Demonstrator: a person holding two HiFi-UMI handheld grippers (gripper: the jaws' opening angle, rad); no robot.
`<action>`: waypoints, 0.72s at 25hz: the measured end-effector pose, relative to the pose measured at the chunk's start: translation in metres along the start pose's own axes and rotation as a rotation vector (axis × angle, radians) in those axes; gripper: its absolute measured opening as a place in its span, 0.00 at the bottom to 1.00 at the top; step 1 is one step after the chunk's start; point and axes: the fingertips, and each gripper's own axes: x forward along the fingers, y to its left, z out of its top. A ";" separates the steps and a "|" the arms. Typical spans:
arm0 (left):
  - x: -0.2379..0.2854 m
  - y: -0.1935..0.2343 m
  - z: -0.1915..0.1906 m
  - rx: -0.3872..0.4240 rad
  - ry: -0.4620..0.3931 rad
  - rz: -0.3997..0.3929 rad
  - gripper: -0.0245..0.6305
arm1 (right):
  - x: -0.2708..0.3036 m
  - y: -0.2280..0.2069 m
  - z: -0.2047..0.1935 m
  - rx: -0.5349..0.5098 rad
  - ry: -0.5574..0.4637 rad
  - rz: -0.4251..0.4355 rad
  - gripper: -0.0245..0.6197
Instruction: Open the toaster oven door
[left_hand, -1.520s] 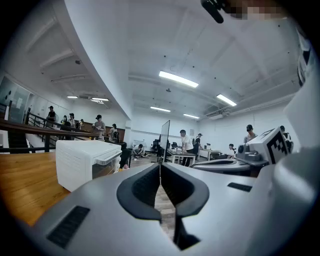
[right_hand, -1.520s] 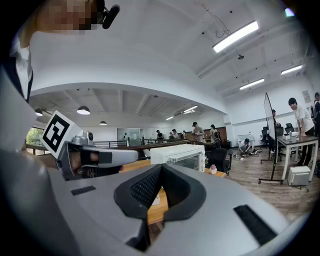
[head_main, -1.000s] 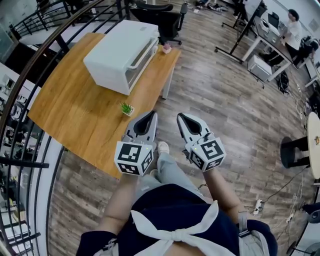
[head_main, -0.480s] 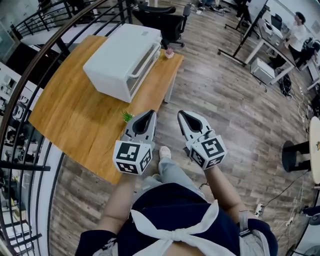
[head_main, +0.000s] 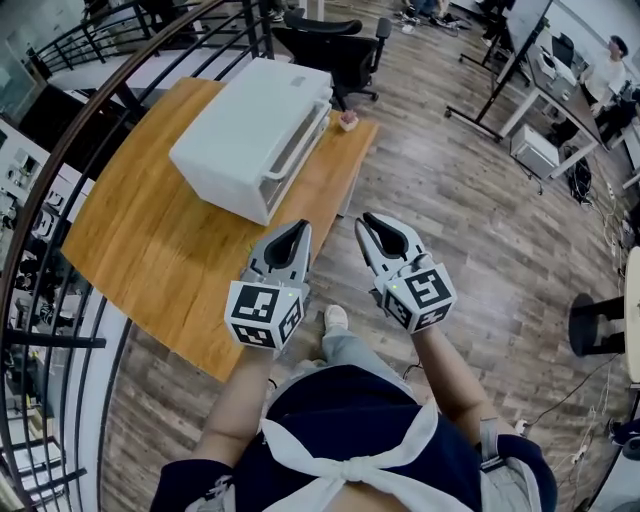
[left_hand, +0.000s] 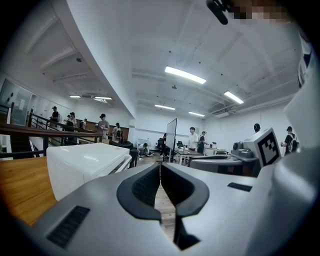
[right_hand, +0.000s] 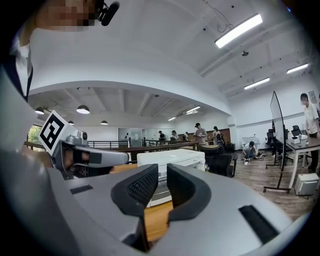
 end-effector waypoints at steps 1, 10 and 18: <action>0.003 0.004 0.001 0.000 0.001 0.005 0.07 | 0.005 -0.003 0.001 -0.003 0.000 0.006 0.13; 0.032 0.033 0.011 0.005 0.002 0.044 0.07 | 0.050 -0.027 0.011 -0.043 0.021 0.074 0.22; 0.046 0.051 0.011 0.002 0.017 0.082 0.07 | 0.082 -0.039 0.013 -0.118 0.053 0.143 0.28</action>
